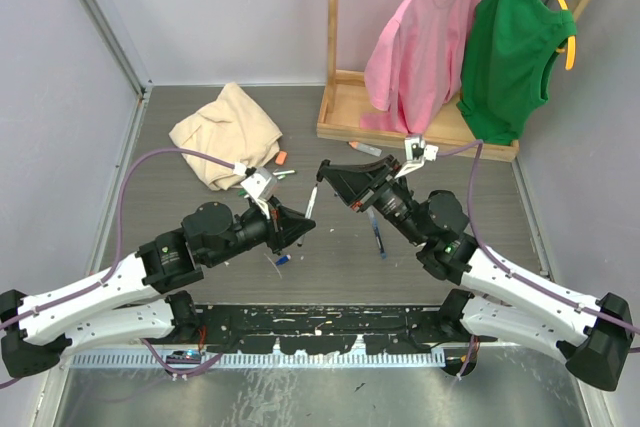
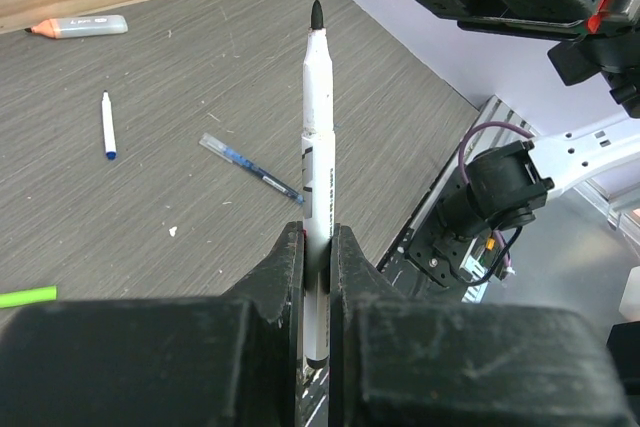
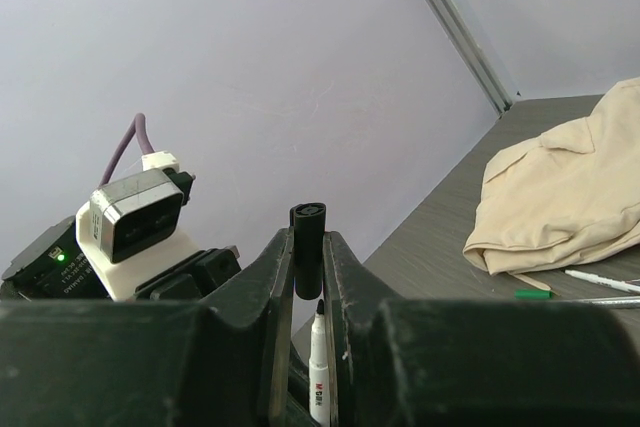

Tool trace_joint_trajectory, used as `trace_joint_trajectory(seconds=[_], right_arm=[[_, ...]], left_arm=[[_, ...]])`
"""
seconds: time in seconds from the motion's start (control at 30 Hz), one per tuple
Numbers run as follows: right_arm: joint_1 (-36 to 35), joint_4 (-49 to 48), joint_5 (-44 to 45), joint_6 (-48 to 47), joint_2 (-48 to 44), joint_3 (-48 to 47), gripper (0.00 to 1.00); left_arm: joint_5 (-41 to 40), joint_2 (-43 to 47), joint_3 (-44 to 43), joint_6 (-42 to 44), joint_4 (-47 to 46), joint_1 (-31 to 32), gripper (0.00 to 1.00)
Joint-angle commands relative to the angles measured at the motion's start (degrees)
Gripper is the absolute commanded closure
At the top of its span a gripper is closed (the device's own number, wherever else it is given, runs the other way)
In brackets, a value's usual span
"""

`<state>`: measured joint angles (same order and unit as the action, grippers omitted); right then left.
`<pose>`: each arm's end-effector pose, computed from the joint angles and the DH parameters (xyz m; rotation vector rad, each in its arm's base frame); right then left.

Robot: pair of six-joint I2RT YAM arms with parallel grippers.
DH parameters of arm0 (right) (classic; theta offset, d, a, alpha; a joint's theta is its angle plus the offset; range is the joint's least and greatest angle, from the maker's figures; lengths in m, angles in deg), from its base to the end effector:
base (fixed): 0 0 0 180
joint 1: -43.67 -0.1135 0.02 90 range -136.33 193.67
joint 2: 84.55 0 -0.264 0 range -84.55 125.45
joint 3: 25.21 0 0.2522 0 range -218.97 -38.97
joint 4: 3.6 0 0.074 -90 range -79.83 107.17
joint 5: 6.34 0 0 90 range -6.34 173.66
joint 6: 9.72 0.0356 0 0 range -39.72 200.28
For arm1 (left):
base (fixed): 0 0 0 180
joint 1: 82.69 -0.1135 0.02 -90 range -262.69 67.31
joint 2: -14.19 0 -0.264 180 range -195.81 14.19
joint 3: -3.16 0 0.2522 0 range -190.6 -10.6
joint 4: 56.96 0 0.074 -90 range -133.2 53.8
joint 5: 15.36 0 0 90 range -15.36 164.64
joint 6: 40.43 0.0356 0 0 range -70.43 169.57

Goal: Insert the pens into the pen caps
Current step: Insert the pen cap onto the pen.

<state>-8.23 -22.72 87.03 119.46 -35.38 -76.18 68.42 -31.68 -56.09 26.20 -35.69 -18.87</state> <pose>0.1262 0.1575 0.3603 -0.0902 1.3181 1.3416 0.0872 -0.1687 0.3463 0.5479 1.7361 -1.0206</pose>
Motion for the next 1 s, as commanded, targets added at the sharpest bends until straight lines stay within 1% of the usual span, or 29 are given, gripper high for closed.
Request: trace_joint_trajectory(seconds=[0.0,0.97], right_arm=[[0.22,-1.95,-0.89,0.45,0.09,-2.86,1.00],[0.22,-0.53,-5.68,0.45,1.58,-2.49,1.00]], left_arm=[[0.50,1.18,-0.37,-0.11,-2.59,0.31,1.00],[-1.41,2.10,-0.33,-0.02,-2.15,0.26,1.00]])
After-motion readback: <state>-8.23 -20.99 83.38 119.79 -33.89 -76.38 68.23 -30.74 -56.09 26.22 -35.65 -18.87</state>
